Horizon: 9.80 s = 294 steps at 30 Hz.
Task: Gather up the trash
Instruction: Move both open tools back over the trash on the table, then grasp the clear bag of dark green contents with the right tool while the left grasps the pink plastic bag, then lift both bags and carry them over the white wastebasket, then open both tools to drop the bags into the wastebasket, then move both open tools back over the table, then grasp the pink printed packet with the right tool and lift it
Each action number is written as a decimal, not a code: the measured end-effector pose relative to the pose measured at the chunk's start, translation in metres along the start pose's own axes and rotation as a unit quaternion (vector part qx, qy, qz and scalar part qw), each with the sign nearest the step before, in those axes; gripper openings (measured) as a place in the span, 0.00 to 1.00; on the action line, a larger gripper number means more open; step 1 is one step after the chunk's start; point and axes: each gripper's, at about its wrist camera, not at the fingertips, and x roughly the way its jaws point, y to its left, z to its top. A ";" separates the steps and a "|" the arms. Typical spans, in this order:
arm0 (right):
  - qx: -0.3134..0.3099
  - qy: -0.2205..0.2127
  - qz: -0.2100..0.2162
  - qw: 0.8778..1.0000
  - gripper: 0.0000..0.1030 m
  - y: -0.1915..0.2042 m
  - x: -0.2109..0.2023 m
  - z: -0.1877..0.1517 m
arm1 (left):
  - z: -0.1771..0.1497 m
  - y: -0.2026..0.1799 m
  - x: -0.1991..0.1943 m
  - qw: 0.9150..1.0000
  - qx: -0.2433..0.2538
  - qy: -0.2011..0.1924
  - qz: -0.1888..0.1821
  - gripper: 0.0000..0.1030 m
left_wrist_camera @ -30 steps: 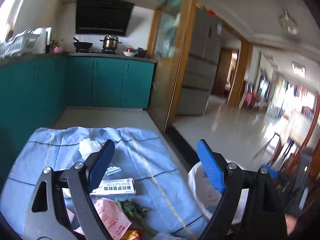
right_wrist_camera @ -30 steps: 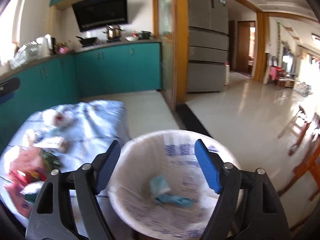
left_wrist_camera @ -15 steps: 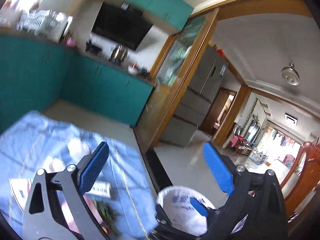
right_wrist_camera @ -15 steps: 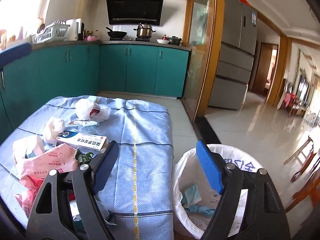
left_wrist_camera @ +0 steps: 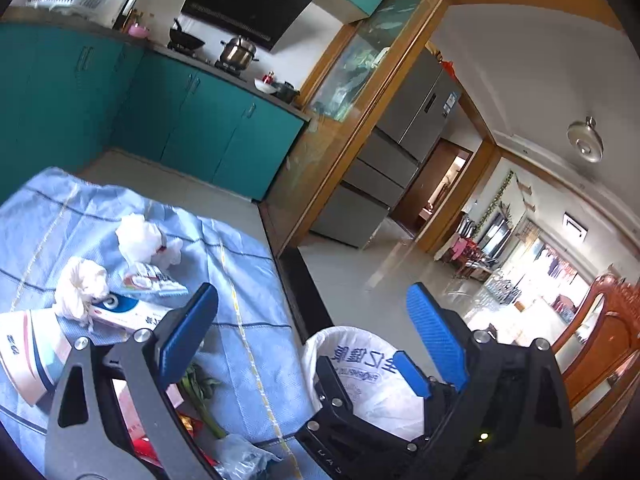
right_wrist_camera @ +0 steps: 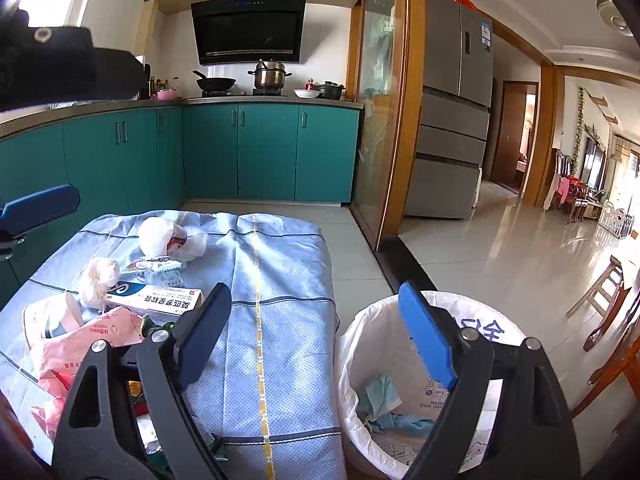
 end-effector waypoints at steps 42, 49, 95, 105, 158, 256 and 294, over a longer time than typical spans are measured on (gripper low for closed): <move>-0.150 0.118 0.277 0.942 0.86 0.069 0.000 -0.043 | 0.012 0.112 -0.044 0.912 0.168 -0.061 0.369 0.97; -0.163 0.152 0.249 0.942 0.84 0.079 0.017 -0.055 | -0.001 0.093 -0.043 0.884 0.174 -0.088 0.425 0.97; -0.133 0.171 0.193 0.957 0.77 0.034 0.022 -0.056 | -0.066 0.100 0.031 0.929 0.230 0.273 0.097 0.38; -0.127 0.182 0.179 0.959 0.62 0.033 0.030 -0.059 | -0.042 0.102 0.018 0.948 0.210 0.206 0.122 0.21; 0.159 -0.007 -0.112 0.981 0.60 -0.176 -0.047 -0.043 | -0.079 -0.130 0.108 0.960 0.276 0.015 0.049 0.21; -0.170 0.104 0.352 0.915 0.93 0.136 -0.020 -0.056 | 0.011 0.123 -0.056 0.906 0.208 -0.011 0.368 0.88; -0.018 0.136 0.144 0.980 0.61 0.053 0.038 -0.046 | -0.016 0.158 -0.013 0.932 0.173 0.141 0.287 0.91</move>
